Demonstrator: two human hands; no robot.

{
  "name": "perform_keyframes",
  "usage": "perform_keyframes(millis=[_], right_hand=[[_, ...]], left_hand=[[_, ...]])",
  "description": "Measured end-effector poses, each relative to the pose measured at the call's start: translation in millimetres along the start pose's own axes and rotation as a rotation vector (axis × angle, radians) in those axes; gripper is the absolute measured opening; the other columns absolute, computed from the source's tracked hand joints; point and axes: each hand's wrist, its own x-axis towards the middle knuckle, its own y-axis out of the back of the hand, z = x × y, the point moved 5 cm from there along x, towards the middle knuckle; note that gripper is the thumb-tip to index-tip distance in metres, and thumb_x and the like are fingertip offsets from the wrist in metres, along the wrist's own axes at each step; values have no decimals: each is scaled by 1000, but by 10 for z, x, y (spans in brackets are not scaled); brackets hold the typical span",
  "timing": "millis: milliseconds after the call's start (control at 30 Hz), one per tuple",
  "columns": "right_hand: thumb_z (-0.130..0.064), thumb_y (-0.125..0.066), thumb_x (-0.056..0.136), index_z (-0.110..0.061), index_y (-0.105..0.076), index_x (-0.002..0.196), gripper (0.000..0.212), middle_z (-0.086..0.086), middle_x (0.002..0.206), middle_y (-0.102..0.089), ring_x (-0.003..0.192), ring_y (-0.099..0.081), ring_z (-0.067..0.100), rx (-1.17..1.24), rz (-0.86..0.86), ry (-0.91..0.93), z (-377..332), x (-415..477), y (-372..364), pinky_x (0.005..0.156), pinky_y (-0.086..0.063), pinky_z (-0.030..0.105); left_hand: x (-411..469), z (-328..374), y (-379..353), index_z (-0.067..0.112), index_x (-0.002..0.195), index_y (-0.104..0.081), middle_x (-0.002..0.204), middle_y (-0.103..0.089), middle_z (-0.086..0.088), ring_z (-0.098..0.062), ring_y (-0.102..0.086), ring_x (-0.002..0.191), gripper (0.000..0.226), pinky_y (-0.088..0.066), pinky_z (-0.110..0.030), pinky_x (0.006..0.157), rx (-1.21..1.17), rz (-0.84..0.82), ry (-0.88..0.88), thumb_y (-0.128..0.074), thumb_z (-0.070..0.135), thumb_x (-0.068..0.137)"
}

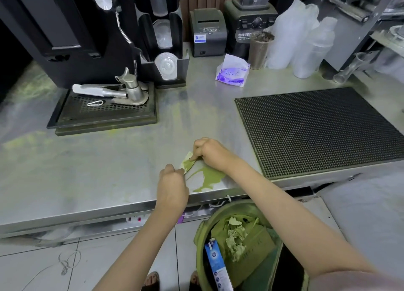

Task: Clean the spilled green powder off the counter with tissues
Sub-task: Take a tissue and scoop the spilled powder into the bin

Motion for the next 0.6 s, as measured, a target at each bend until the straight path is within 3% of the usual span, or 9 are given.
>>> perform_keyframes(millis=[67,133,233,433,500,600], right_hand=[[4,-55,79,1,-70,92,21,16,98,-61,97,-52,25,-33,6,-16,-4,-9,-2,89,-42,27],[7,-55,75,0,-71,92,24,16,95,-62,97,-54,26,-75,9,12,-46,-11,-4,84,-39,21],[13,-55,69,-3,-72,92,32,15,90,-63,95,-56,27,-134,3,68,-84,-46,20,80,-41,23],[11,-58,71,-3,-72,93,30,14,89,-64,93,-55,27,-189,2,53,74,-537,119,83,-46,32],[7,-64,70,-6,-73,91,26,12,86,-64,88,-56,24,-266,-14,41,205,-878,160,80,-44,25],[9,-70,56,-13,-75,76,30,-1,68,-54,69,-54,16,-318,-3,34,416,-1434,218,61,-34,13]], left_hand=[[-8,21,-5,0,93,-65,92,-45,-13,-30,-49,85,23,-33,-25,63,11,9,14,-45,-6,83],[-22,31,-7,0,92,-64,89,-41,-11,-30,-48,85,24,-34,-26,63,19,13,20,-44,-8,82],[-69,64,-21,-2,92,-63,88,-39,-12,-31,-46,84,28,-36,-29,64,9,11,-3,-41,-12,78],[-347,353,-198,-1,107,-58,100,-42,-12,-26,-45,92,39,-45,-33,79,-84,-62,-91,-42,-16,74],[-552,553,-322,3,112,-55,102,-42,-8,-22,-45,95,37,-43,-28,80,-100,-109,-176,-44,-11,80],[-842,843,-562,6,120,-53,102,-41,-8,-22,-44,97,41,-40,-25,79,-121,-241,-317,-43,-9,83]])
